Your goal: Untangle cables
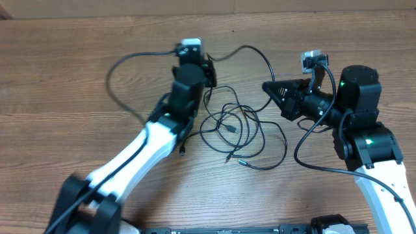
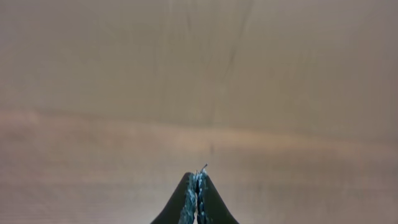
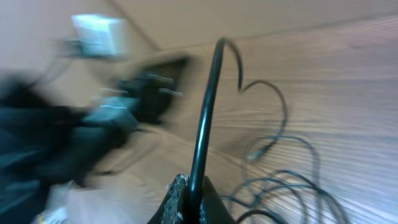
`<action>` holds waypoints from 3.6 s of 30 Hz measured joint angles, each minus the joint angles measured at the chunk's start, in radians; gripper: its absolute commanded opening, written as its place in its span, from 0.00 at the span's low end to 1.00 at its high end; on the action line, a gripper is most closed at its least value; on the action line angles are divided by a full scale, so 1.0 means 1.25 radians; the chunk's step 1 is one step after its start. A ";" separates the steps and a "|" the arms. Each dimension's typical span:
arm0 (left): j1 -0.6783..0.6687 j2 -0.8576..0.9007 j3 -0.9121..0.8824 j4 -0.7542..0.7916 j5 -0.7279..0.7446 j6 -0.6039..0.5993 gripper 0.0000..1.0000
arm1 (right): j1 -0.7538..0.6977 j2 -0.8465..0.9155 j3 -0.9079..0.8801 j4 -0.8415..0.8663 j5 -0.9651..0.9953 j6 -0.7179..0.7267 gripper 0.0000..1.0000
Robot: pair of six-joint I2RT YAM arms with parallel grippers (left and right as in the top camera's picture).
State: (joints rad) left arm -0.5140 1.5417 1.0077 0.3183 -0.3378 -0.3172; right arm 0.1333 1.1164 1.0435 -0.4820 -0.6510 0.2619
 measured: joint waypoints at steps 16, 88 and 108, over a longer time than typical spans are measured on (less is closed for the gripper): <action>0.008 -0.301 0.005 -0.389 0.051 0.048 0.88 | 0.005 0.055 0.000 0.057 -0.098 -0.007 0.04; 0.202 0.066 -0.127 0.137 1.128 0.378 1.00 | 0.108 0.046 0.185 -0.015 -0.251 0.027 0.04; 0.201 0.081 -0.127 0.042 1.276 0.395 0.95 | 0.054 0.162 0.185 0.100 -0.228 0.016 0.04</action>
State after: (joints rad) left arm -0.2623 1.6424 0.8494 0.3714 1.2575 0.1764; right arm 0.2012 1.3186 1.2747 -0.3565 -0.9363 0.2813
